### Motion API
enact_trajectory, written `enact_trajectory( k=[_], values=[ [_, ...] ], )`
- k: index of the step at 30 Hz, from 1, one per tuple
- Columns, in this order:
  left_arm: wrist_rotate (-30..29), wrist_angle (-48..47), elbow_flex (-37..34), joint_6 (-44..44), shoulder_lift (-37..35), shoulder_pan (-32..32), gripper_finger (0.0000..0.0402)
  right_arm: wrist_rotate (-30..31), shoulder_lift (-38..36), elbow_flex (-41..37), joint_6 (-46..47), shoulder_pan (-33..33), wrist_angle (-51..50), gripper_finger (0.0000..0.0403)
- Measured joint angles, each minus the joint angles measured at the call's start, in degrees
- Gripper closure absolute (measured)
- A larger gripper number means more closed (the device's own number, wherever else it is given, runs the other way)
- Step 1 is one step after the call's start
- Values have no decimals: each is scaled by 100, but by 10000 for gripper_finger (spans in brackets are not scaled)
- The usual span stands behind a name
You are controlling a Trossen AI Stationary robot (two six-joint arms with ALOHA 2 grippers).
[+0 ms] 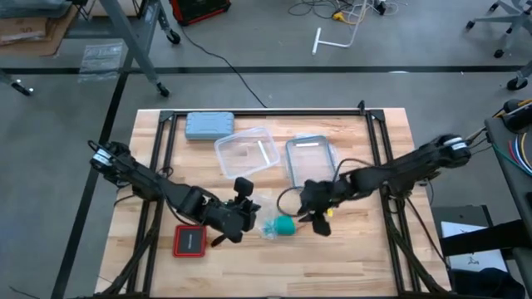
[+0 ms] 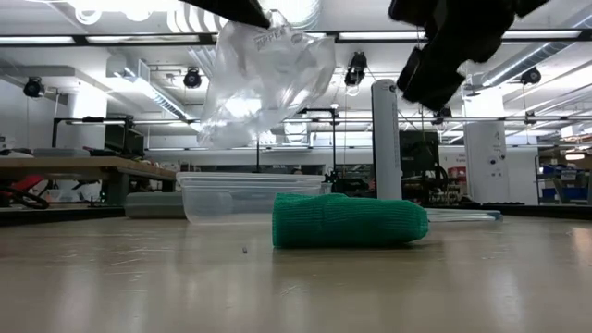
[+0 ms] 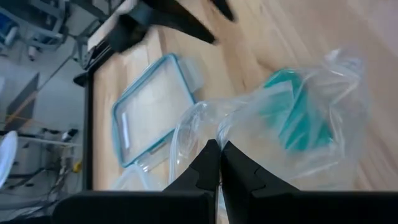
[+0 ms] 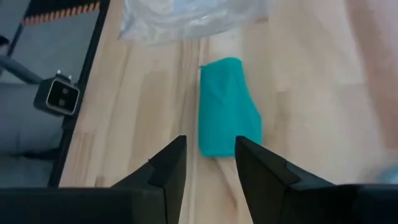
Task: Roll bandage
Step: Put the blue bandage into the transparent zip bag
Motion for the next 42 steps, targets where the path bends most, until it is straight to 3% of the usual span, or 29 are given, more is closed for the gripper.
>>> enact_trajectory(
  k=[6,12,22,28,36,42],
  values=[
    [-195,-68,-2,-179,-40,-184,401,27,1179,196,86,341,475,263],
    [-202,-284,-53,-603,-43,-272,401,60,2174,901,42,475,-163,266],
    [-204,-298,-405,-1424,-43,-415,401,463,3131,1851,-162,481,-885,255],
    [-208,-304,-575,-1675,-43,-507,401,1072,3116,2010,-109,501,-1085,261],
    [-607,-293,-594,-1699,-232,-699,401,1722,2349,2065,-511,494,-1561,281],
    [-825,-322,-640,-1857,-491,-864,401,1476,2465,2062,-1531,495,-1320,282]
  ],
)
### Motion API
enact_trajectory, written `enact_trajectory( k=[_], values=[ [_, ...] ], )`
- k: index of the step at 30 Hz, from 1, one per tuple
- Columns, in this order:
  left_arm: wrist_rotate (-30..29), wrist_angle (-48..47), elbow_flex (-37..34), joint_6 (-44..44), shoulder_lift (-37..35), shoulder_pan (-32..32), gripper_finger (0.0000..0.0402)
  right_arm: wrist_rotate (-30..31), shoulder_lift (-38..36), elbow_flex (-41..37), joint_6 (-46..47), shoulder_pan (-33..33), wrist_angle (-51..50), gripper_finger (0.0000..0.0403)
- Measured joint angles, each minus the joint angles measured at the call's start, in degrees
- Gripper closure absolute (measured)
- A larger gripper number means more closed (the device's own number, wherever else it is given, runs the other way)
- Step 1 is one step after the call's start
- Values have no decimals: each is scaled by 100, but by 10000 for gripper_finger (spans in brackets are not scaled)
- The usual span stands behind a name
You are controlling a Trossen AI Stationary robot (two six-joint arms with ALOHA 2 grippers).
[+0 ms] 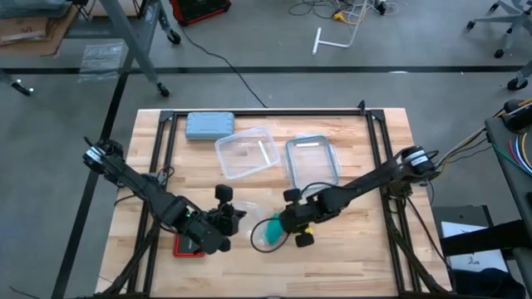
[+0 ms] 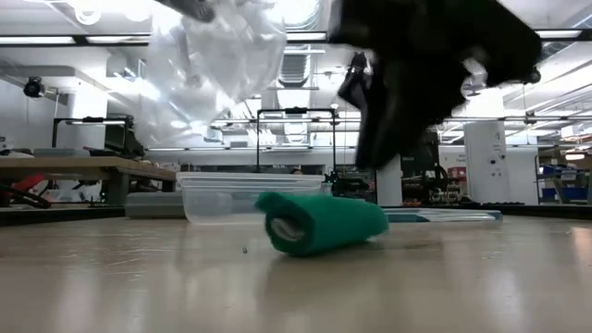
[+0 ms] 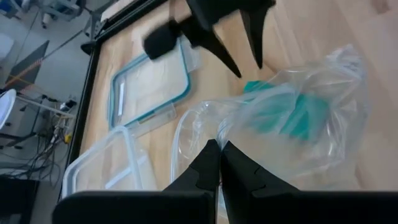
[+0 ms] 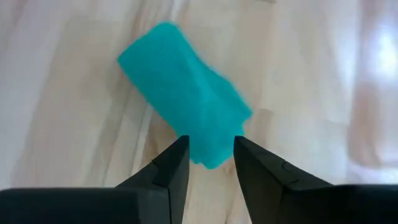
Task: Roll bandage
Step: Put the blue bandage into the transparent zip bag
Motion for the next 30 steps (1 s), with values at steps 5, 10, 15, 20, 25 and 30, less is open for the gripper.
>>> enact_trajectory(
  k=[5,10,15,20,25,30],
  values=[
    [-189,4,-11,-61,-126,-138,401,-258,398,23,-753,1,-19,244],
    [-205,14,-13,-168,-177,-168,401,-242,666,92,-1390,0,278,191],
    [-203,26,-22,-198,-181,-166,401,236,915,116,-2118,-12,570,145],
    [-195,26,-86,-272,-183,-167,401,275,1187,133,-2181,-56,843,126],
    [-194,28,-184,-389,-194,-166,401,163,1238,125,-1765,-74,935,169],
    [-192,49,-232,-512,-203,-166,401,72,1145,105,-1540,-147,985,270]
  ],
)
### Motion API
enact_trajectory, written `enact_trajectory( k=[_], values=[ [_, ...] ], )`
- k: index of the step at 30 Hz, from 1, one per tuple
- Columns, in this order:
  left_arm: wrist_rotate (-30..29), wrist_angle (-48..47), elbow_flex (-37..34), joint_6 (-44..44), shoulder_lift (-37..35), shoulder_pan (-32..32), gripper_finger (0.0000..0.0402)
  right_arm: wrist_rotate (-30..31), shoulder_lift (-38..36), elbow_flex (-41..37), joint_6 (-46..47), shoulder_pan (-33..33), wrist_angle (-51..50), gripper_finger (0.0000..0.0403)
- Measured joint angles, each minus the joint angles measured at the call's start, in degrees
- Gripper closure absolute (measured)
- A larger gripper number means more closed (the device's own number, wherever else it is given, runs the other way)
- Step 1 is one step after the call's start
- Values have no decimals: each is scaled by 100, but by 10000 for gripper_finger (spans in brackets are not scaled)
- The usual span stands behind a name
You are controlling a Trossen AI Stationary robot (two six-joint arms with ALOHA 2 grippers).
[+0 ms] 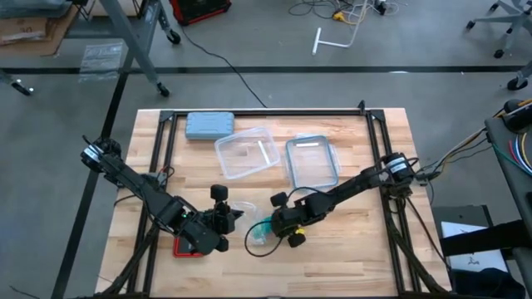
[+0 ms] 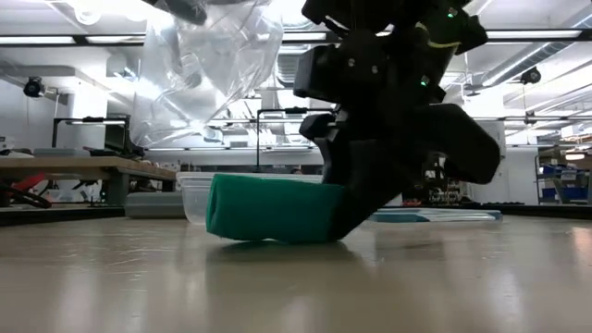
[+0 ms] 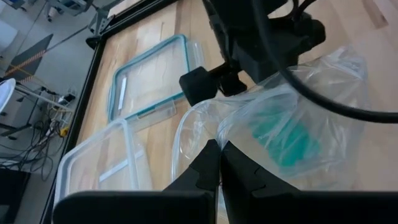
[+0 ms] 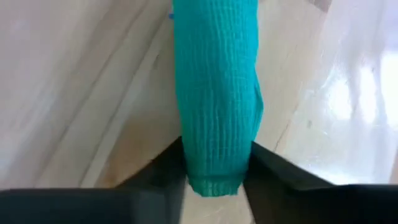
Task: Roll bandage
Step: Put the blue bandage into the transparent zip bag
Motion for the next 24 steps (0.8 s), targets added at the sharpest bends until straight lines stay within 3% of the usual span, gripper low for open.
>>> enact_trajectory(
  k=[5,11,16,21,24],
  values=[
    [0,40,-4,-25,-2,0,401,-271,-16,115,290,-49,-191,372],
    [18,-1,-4,-43,-2,0,401,-300,-176,298,821,-41,-956,374],
    [980,-21,-5,-49,50,51,401,514,-426,923,1141,103,-2882,374],
    [1013,-115,-50,-46,140,61,401,722,-661,1533,1398,250,-4297,374],
    [965,-69,-202,198,140,72,401,1341,-878,1700,1350,441,-4603,374]
  ],
)
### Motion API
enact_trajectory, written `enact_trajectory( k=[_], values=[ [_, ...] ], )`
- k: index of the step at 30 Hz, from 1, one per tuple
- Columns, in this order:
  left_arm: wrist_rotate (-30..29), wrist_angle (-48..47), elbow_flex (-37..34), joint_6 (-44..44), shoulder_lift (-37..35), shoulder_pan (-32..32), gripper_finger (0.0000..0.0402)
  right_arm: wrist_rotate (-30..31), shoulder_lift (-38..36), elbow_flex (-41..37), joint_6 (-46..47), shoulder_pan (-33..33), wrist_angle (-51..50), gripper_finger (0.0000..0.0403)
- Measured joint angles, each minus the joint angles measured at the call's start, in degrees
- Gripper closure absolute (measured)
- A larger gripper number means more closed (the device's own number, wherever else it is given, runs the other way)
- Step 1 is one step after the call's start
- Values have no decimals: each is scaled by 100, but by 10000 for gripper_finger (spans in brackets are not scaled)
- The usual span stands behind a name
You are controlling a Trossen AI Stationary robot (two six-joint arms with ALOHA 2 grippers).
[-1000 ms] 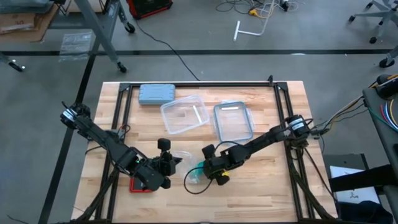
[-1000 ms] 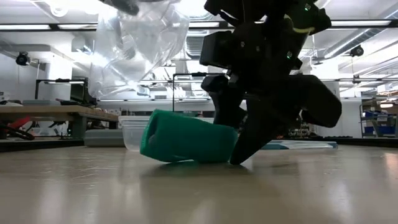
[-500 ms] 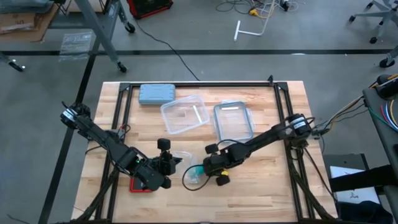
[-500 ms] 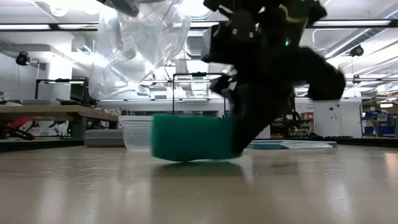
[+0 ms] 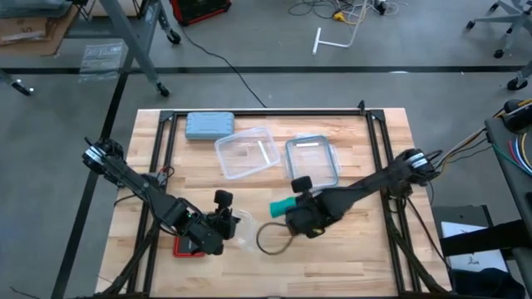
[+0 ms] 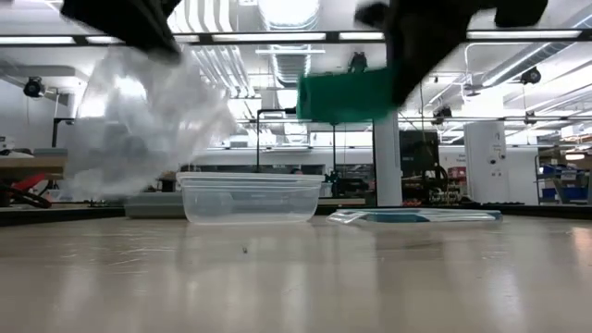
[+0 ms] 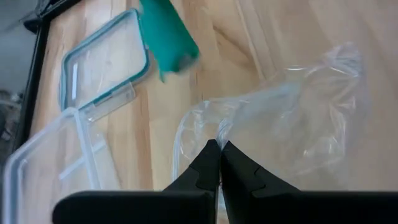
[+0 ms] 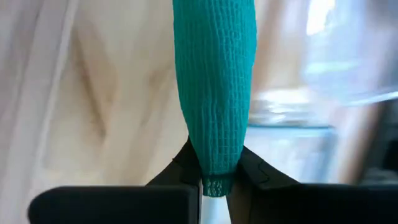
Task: Roll bandage
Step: Put the blue bandage into the transparent zip bag
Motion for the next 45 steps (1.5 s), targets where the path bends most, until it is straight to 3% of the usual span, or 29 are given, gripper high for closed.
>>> enact_trajectory(
  k=[5,11,26,45],
  values=[
    [-216,680,-454,1216,4,0,401,1417,-313,260,-322,451,2,374],
    [-478,1934,-661,2161,4,233,401,1879,-318,481,-645,632,277,374],
    [-532,3260,-615,3047,4,570,401,1924,-316,662,-898,632,248,374],
    [183,4618,-595,3064,-46,603,402,1854,-307,649,-1447,746,-119,374]
  ],
)
